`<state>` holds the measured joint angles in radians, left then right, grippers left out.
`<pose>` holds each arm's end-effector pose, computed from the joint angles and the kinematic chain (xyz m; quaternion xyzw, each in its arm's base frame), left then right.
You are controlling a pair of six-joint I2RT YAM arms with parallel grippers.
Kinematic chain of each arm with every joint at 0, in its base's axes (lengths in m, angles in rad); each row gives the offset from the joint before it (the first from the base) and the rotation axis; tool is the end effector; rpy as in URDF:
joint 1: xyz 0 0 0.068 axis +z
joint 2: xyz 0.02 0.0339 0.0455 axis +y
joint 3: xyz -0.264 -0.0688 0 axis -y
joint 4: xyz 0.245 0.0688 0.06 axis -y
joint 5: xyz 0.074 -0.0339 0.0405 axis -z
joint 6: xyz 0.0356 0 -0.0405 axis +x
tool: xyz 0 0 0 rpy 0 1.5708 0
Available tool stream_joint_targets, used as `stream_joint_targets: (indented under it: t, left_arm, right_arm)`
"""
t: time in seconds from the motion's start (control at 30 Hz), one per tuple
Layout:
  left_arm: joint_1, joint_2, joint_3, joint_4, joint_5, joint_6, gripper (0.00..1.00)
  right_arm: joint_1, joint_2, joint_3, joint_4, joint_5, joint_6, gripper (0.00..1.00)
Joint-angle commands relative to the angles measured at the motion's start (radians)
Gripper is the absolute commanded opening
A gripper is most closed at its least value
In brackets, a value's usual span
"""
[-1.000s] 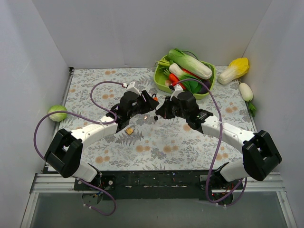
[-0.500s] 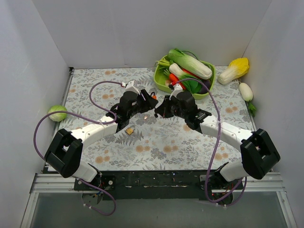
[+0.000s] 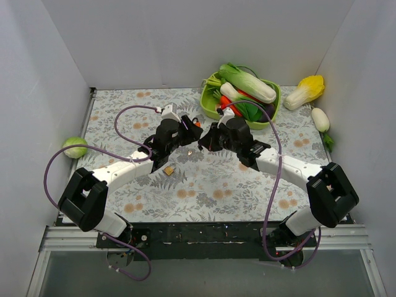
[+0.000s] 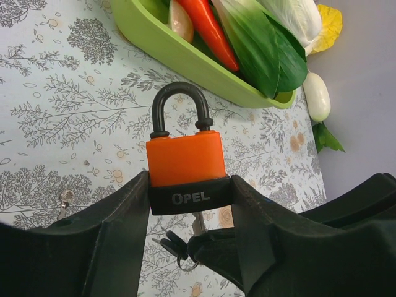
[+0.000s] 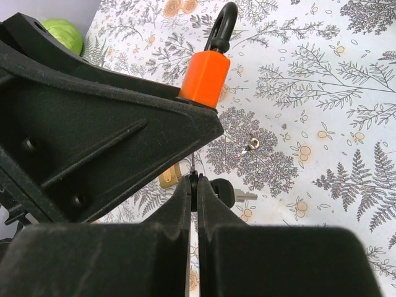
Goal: Unlock with the key
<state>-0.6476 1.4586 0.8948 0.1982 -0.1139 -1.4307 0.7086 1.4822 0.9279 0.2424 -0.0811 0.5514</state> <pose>0.2670 -0.1969 0.2565 -0.3437 0.7480 -0.4640 0.3273 0.2568 0.2239 0.2649 -0.0872 0.8033 0.3730 0.4560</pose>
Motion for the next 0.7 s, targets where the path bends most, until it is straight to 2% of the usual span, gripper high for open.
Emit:
stream_joint_targets:
  t: [0.0,0.67]
  left_arm:
    - [-0.047,-0.040,0.015,0.026,0.051,0.015,0.00]
    - [-0.078,-0.040,0.018,0.023,0.028,0.036,0.00]
  right_arm:
    - [-0.020,0.016,0.071,0.101,0.121,0.004,0.01]
    - [-0.021,0.009,0.109,0.178,0.207,-0.011,0.01]
